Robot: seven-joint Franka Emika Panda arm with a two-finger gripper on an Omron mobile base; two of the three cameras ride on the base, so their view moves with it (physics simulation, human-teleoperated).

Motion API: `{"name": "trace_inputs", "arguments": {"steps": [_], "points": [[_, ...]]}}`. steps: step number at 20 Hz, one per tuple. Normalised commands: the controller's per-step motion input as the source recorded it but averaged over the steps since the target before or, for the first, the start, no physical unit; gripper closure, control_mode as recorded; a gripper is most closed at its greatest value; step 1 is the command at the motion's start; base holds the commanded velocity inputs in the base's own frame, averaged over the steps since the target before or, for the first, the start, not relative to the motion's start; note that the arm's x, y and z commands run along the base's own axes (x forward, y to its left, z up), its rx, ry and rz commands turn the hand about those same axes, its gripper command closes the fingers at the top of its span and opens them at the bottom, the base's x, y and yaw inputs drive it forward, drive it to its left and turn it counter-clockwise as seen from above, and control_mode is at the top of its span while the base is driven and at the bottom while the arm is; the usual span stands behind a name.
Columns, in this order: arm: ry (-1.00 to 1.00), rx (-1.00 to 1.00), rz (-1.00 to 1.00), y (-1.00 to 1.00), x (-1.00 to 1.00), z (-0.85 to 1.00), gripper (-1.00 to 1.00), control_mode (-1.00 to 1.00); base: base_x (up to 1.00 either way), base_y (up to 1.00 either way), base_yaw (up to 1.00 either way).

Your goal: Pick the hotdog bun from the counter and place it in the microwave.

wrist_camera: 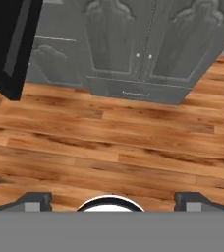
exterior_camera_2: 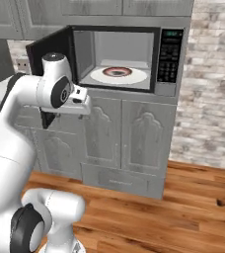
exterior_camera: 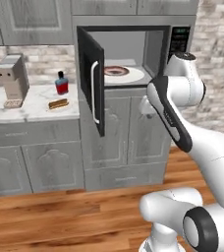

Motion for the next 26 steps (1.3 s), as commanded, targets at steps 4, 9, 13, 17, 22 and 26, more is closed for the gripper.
{"name": "trace_inputs", "arguments": {"steps": [4,9,13,17,22,26], "points": [[0.0,0.0,0.0,0.0,0.0,0.0,-1.0,1.0,-0.05,1.0,0.0],[0.0,0.0,0.0,0.0,0.0,0.0,-1.0,1.0,0.21,1.0,-0.03],[0.0,0.0,0.0,0.0,0.0,0.0,-1.0,1.0,0.98,1.0,-0.15],[0.0,0.0,0.0,0.0,0.0,0.0,-1.0,1.0,1.0,0.95,-0.18],[0.0,0.0,0.0,0.0,0.0,0.0,-1.0,1.0,1.0,0.98,-0.17],[0.0,0.0,0.0,0.0,0.0,0.0,-1.0,1.0,1.0,0.63,-0.16]]}}
